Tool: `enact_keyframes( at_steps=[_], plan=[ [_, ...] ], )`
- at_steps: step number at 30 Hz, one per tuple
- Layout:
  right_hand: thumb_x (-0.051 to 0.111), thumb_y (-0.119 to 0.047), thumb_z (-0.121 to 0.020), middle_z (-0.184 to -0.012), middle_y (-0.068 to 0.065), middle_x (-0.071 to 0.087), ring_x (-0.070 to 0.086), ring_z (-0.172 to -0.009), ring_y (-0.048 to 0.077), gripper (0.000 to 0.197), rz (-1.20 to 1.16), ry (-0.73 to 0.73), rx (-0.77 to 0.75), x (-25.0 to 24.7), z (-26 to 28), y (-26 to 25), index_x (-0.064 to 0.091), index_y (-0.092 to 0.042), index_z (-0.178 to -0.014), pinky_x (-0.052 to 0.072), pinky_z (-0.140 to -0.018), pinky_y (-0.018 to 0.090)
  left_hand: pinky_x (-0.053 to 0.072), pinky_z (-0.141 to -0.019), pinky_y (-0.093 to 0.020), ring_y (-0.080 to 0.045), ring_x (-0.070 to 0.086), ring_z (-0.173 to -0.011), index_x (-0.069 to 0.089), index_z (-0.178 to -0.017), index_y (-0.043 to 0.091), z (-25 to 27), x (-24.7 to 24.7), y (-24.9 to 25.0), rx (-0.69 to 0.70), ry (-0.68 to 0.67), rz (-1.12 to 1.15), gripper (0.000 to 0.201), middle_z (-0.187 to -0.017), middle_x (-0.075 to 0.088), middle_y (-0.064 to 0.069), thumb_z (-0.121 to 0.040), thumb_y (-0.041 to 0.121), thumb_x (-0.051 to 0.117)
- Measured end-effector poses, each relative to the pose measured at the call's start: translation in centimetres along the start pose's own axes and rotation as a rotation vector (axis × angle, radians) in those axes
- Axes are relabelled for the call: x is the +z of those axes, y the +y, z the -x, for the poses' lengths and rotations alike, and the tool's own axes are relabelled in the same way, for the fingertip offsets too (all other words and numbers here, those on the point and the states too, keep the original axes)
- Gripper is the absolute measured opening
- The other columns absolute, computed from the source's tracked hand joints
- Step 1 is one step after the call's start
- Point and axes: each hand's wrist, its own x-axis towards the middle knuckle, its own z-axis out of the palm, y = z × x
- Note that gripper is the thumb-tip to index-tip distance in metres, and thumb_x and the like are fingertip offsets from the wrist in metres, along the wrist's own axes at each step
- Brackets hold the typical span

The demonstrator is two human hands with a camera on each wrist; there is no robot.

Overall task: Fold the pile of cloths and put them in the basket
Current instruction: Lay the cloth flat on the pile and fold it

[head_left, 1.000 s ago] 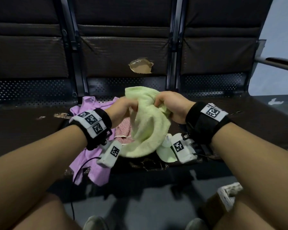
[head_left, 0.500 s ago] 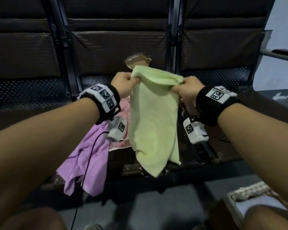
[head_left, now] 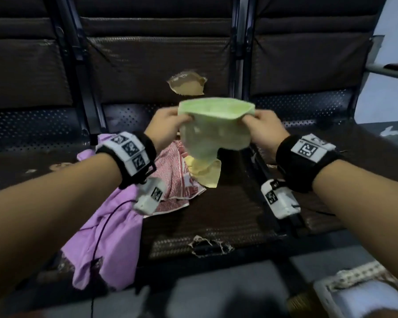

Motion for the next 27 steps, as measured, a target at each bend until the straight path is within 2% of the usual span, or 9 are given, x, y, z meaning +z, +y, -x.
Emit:
enact_keyframes(
  at_steps=[3, 7, 11, 13, 16, 19, 21, 25, 27],
  plan=[
    [0.065, -0.036, -0.092, -0.060, -0.001, 0.063, 0.060, -0.055, 0.013, 0.036, 0.277, -0.284, 0.151, 0.0, 3.4, 2.6, 0.066, -0.012, -0.065, 0.048, -0.052, 0.025, 0.052, -0.068, -0.042, -0.024, 0.058, -0.071, 0.069, -0.085, -0.005, 4.1, 0.1, -3.7, -0.176, -0.216, -0.235, 0.013, -0.075, 0.063, -0.011, -0.090, 0.006, 0.063],
    [0.060, -0.026, -0.098, -0.067, 0.010, 0.067, 0.066, -0.058, 0.021, 0.029, 0.206, -0.691, 0.506, 0.5, 7.5, 5.4, 0.068, 0.002, -0.096, 0.062, -0.064, 0.036, 0.056, -0.077, -0.049, -0.037, 0.067, -0.086, 0.067, -0.107, -0.007, 8.5, 0.2, -6.9, -0.444, -0.515, -0.344, 0.027, -0.099, 0.070, -0.024, -0.097, 0.017, 0.060],
    [0.058, -0.021, -0.100, -0.067, 0.013, 0.064, 0.063, -0.057, 0.020, 0.028, 0.191, -0.788, 0.611, 0.7, 8.6, 6.4, 0.064, 0.006, -0.106, 0.062, -0.063, 0.032, 0.053, -0.057, -0.028, -0.022, 0.068, -0.067, 0.071, -0.094, 0.001, 9.4, 0.5, -8.1, -0.508, -0.515, -0.298, 0.018, -0.087, 0.072, -0.015, -0.096, 0.015, 0.061],
    [0.059, -0.021, -0.099, -0.075, 0.016, 0.066, 0.064, -0.059, 0.020, 0.028, 0.174, -0.744, 0.597, 0.5, 7.8, 6.6, 0.066, 0.005, -0.104, 0.061, -0.061, 0.031, 0.054, -0.066, -0.030, -0.024, 0.069, -0.072, 0.070, -0.096, 0.001, 8.8, 0.9, -8.3, -0.517, -0.441, -0.251, 0.020, -0.088, 0.074, -0.012, -0.095, 0.019, 0.063],
    [0.059, -0.025, -0.100, -0.096, 0.018, 0.072, 0.070, -0.077, 0.027, 0.032, 0.161, -0.551, 0.489, 0.5, 5.6, 7.4, 0.068, 0.005, -0.109, 0.062, -0.064, 0.034, 0.051, -0.050, -0.021, -0.017, 0.066, -0.058, 0.068, -0.082, 0.010, 6.7, 1.7, -8.7, -0.393, -0.311, -0.300, 0.025, -0.068, 0.072, 0.003, -0.096, 0.030, 0.063],
    [0.055, -0.026, -0.102, -0.106, 0.011, 0.073, 0.071, -0.095, 0.027, 0.029, 0.104, -0.331, 0.384, 1.4, 3.6, 8.8, 0.067, -0.005, -0.117, 0.062, -0.073, 0.039, 0.060, -0.082, -0.044, -0.034, 0.071, -0.090, 0.072, -0.097, 0.002, 3.9, 2.7, -9.7, -0.331, -0.182, -0.303, 0.030, -0.097, 0.075, -0.014, -0.093, 0.030, 0.062],
    [0.053, -0.027, -0.102, -0.102, 0.010, 0.073, 0.071, -0.093, 0.027, 0.029, 0.176, -0.274, 0.313, 2.4, 2.5, 9.9, 0.069, -0.006, -0.113, 0.061, -0.075, 0.040, 0.056, -0.089, -0.049, -0.037, 0.069, -0.096, 0.070, -0.099, -0.002, 2.3, 3.4, -10.5, -0.317, -0.118, -0.353, 0.037, -0.102, 0.072, -0.021, -0.089, 0.033, 0.061],
    [0.050, -0.039, -0.100, -0.090, -0.001, 0.068, 0.065, -0.086, 0.022, 0.030, 0.465, -0.200, 0.237, 3.6, 1.1, 11.2, 0.070, -0.016, -0.106, 0.043, -0.065, 0.027, 0.040, -0.056, -0.031, -0.029, 0.057, -0.070, 0.057, -0.064, 0.012, 0.1, 4.5, -12.5, -0.303, -0.034, -0.530, 0.034, -0.066, 0.057, -0.006, -0.092, 0.031, 0.058],
    [0.051, -0.039, -0.099, -0.094, -0.001, 0.065, 0.064, -0.091, 0.022, 0.026, 0.469, -0.135, 0.242, 4.1, 0.7, 11.6, 0.063, -0.018, -0.110, 0.045, -0.070, 0.030, 0.037, -0.055, -0.029, -0.026, 0.054, -0.069, 0.057, -0.065, 0.013, -0.6, 4.7, -13.2, -0.307, -0.039, -0.558, 0.031, -0.066, 0.054, -0.002, -0.091, 0.030, 0.059]
  ],
)
